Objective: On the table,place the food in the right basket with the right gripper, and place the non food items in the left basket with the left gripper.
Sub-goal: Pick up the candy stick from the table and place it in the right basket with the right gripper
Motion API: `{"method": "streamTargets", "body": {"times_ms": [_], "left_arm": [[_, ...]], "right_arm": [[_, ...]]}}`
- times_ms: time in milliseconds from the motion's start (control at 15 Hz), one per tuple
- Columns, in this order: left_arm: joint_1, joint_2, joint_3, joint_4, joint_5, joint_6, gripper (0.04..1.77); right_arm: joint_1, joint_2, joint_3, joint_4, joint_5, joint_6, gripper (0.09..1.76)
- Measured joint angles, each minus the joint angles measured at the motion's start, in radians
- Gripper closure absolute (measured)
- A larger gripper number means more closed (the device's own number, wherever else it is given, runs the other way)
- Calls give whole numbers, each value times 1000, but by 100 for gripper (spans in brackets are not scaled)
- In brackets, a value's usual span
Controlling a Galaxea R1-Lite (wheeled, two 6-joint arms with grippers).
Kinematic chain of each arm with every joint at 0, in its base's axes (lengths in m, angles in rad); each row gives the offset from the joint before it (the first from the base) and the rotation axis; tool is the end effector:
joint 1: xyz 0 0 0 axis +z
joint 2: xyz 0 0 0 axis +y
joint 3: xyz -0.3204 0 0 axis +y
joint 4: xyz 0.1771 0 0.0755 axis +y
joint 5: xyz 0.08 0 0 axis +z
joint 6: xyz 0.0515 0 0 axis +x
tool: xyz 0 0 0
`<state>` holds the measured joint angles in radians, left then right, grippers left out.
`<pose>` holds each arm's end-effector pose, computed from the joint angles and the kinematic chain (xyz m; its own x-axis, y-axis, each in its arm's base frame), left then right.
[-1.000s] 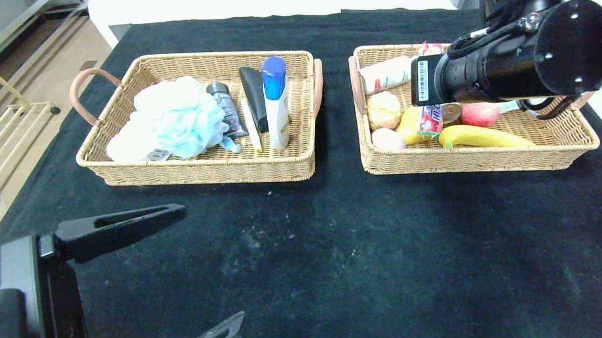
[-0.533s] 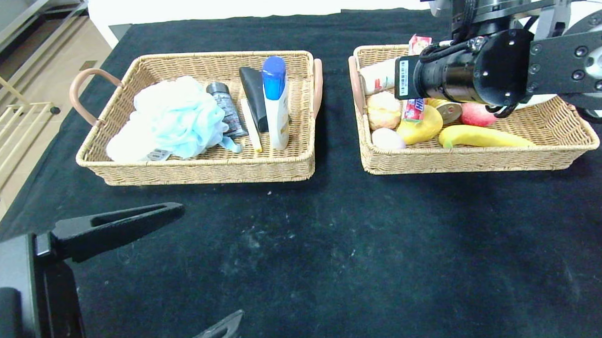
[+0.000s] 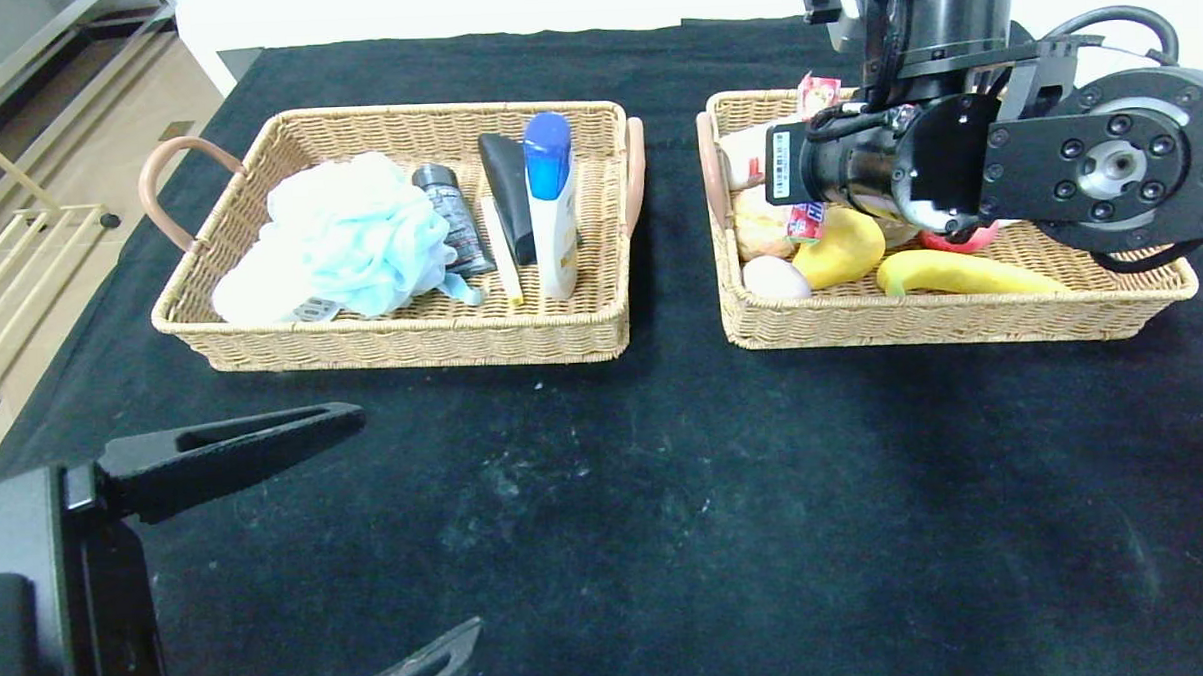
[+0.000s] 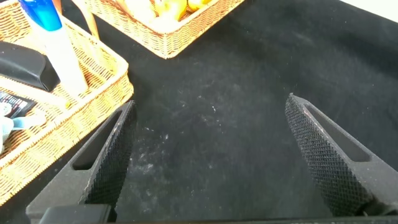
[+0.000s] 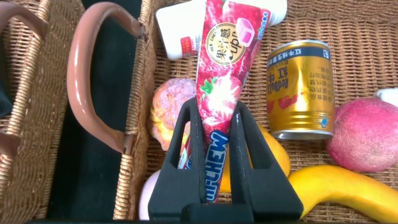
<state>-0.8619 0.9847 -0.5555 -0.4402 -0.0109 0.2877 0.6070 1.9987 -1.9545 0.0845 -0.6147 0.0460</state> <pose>0.0951 -0.1117 0.2633 0.6426 -0.7661 0.0110 0.7326 0.6186 0.2838 0.3736 0.2233 0.3434 0.9944 -0.0116 -0.1049 0.0086 0.9996 -0.0283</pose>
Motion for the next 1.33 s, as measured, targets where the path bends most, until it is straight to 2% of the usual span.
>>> {"method": "streamTargets", "body": {"times_ms": [333,600,800,1000,1333], "left_arm": [[0,-2,-1,0,0,0,9],[0,-3,-1,0,0,0,9],[0,-3,0,0,0,-1,9],[0,-1,1,0,0,0,9],[0,0,5,-2,0,-1,9]], "right_arm": [[-7,14,2,1,0,-6,152],[-9,19,2,1,0,-5,97],[-9,19,4,2,0,-2,71],[-9,17,7,3,0,-2,53],[0,2,16,6,0,1,35]]}}
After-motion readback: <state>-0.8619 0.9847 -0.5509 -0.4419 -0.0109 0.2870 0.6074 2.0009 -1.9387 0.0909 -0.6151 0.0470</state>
